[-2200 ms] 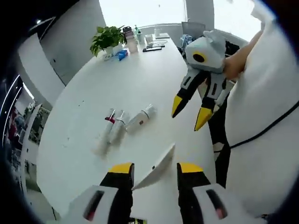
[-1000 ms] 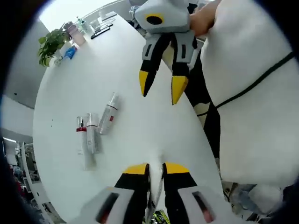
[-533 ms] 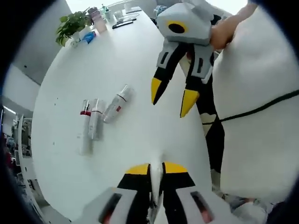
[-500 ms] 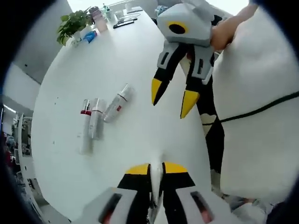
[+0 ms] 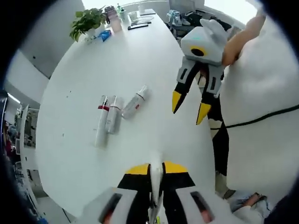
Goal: Arrange the skincare products in the storage area until every visible bottle or jar stands upright without overlapping.
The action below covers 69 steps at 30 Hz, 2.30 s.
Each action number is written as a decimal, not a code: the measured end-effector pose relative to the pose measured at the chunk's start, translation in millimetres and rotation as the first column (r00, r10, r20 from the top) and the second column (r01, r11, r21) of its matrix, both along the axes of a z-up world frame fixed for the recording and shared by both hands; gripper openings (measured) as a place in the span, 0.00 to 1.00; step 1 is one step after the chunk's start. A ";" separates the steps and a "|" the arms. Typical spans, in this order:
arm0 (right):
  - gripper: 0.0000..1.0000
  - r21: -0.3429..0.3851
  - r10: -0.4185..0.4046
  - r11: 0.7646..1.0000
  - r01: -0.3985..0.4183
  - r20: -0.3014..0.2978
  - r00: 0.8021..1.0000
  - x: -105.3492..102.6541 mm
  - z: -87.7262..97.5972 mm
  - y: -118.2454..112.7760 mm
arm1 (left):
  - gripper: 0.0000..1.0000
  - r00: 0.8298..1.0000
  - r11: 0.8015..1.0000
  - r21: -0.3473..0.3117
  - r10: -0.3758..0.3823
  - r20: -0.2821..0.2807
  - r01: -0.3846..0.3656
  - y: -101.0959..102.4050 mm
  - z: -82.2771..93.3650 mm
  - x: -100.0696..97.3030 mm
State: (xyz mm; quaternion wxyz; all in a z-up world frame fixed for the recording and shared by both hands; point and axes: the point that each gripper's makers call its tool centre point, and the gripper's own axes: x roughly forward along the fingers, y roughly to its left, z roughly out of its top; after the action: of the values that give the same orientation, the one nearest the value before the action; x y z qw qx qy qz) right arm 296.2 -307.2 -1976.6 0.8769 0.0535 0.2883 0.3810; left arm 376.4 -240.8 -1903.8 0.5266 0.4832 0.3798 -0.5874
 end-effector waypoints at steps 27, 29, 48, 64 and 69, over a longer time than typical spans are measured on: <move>0.33 -0.003 -0.055 0.998 0.055 0.007 0.998 10.8 3.7 -17.8 | 0.06 0.999 0.999 0.040 -0.008 0.034 0.007 -23.4 34.5 124.0; 0.33 0.000 -0.073 0.997 0.073 0.005 0.997 13.1 3.7 -24.1 | 0.06 1.000 0.999 0.042 -0.003 0.028 0.002 -25.1 32.2 128.4; 0.33 0.004 -0.126 0.992 0.126 0.018 0.992 34.4 10.2 -36.5 | 0.06 1.000 0.999 0.045 -0.012 0.000 0.012 -49.9 19.9 169.3; 0.33 0.008 -0.165 0.986 0.165 -0.006 0.986 43.4 5.5 -46.5 | 0.06 0.999 0.998 0.056 0.028 -0.032 -0.026 -63.6 1.6 197.3; 0.33 0.006 -0.164 0.986 0.164 -0.012 0.986 43.9 4.2 -47.8 | 0.06 0.998 0.997 0.058 0.047 -0.036 -0.045 -63.3 -3.3 204.6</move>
State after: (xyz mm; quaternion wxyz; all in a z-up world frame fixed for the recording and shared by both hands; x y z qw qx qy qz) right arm 340.0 -355.0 -1972.4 0.9034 0.0821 0.2867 0.3081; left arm 581.1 -304.0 -1907.1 0.5187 0.4782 0.4172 -0.5729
